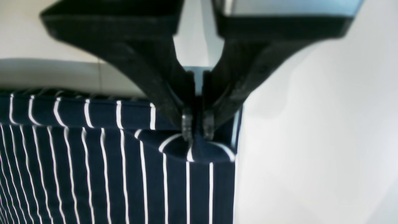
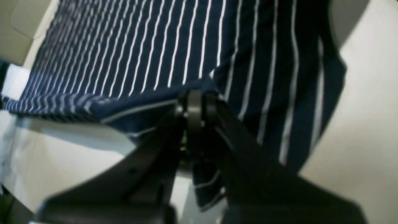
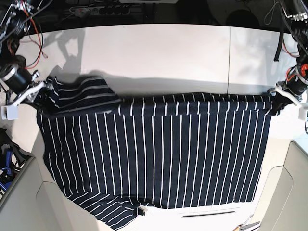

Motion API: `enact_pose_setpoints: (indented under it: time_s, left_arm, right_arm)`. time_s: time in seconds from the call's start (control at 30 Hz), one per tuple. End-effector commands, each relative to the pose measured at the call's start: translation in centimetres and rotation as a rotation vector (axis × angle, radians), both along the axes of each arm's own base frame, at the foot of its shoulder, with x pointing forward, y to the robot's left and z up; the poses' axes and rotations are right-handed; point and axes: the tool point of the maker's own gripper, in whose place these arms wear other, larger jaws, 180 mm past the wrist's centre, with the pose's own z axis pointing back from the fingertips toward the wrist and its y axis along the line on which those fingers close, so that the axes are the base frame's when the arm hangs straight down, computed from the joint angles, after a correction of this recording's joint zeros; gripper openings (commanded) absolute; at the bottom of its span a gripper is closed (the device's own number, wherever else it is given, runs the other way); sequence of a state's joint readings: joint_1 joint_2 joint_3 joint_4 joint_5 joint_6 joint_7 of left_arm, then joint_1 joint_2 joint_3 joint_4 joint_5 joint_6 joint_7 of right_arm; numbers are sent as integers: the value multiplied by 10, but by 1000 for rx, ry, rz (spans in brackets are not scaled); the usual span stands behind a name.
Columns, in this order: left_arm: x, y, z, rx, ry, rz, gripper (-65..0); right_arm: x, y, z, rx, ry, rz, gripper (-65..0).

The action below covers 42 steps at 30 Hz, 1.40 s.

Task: Fold the T-shirt properly
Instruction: 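Lift the shoulder edge with both grippers and fold it over the shirt body, then lower the folded edge onto the shirt and open both grippers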

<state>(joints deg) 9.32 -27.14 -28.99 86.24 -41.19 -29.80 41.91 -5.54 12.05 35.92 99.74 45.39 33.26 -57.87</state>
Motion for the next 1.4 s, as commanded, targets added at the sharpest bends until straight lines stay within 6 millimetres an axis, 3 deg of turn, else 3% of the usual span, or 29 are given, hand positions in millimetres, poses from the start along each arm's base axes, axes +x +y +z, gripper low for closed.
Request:
enact_pose_setpoints:
  time_s: [0.0,0.27,0.63,0.83,1.0,1.37]
  left_arm:
    - [13,10,18,24,-57,10,-650]
    - [45,17,36,-3,-123,37,-650]
    - [62,10,38,65,-148,15,-650]
    - [73,10,35,89,-144,19,-650]
    - [82,14,31,58,-140,43,-650]
    - [89,32,-12,-64,-51,147,-650]
  right_arm:
    - [15,-6,16,5,-63,-12,-650]
    - [74,-29,18,76,-69,-56,-650]
    - [124,2,19,62,-70,34,-650]
    - [130,11,11,-20,-62,61,-650]
    - [132,3,8,-75,-69,42,-650]
    - [137,-9,-37,-13,-23,-43,-650]
